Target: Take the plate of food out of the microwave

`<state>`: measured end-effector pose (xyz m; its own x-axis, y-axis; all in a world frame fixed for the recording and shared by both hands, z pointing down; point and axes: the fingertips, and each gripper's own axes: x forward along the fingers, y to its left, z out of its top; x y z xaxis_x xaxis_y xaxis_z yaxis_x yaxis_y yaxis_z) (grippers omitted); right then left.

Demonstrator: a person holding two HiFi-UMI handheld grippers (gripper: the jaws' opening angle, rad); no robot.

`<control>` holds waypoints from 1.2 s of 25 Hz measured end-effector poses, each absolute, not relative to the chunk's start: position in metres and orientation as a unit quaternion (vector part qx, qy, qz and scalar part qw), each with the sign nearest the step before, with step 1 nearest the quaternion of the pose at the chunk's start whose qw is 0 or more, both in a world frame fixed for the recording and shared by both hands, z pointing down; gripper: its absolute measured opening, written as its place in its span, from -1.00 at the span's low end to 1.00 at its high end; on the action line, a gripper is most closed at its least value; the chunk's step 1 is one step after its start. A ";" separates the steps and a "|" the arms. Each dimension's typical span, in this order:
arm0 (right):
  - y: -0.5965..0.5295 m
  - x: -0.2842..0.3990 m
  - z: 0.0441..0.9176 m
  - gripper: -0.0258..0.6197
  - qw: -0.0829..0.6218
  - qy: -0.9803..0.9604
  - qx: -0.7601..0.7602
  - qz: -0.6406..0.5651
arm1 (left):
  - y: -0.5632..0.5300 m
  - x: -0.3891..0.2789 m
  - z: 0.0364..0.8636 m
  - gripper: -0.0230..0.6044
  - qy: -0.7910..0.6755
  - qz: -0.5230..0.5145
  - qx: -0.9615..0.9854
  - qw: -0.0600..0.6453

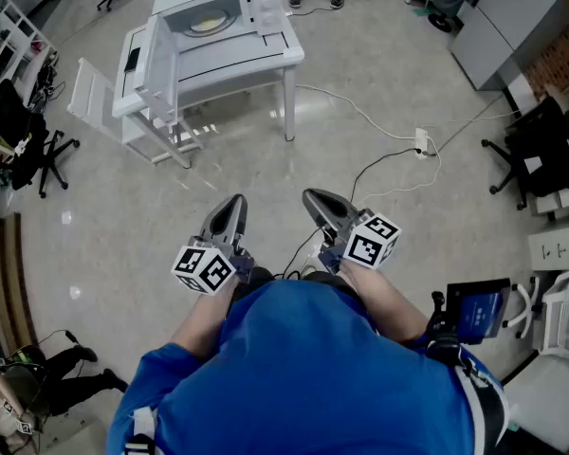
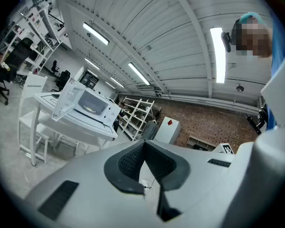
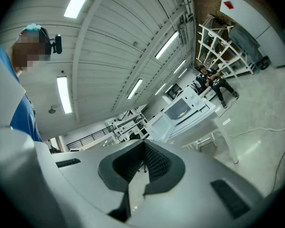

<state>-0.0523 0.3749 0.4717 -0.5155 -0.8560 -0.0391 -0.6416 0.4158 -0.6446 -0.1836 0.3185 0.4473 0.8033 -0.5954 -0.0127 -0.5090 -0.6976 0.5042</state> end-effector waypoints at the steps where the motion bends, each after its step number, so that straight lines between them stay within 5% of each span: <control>1: 0.376 -0.052 0.474 -0.92 0.181 0.822 -0.455 -0.290 | 0.320 -0.183 0.450 -0.90 -0.303 -0.089 0.916 0.247; 13: 0.377 -0.038 0.484 -0.92 0.180 0.825 -0.450 -0.289 | 0.321 -0.172 0.460 -0.90 -0.310 -0.089 0.915 0.243; 30: 0.209 0.007 0.475 -0.92 0.161 0.816 -0.467 -0.301 | 0.146 -0.117 0.453 -0.90 -0.291 -0.081 0.918 0.258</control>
<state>0.0073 0.2089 0.4746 -0.5118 -0.8589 0.0188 -0.6655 0.3825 -0.6409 -0.1173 0.1459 0.4529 0.8175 -0.5759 0.0022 -0.4924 -0.6971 0.5212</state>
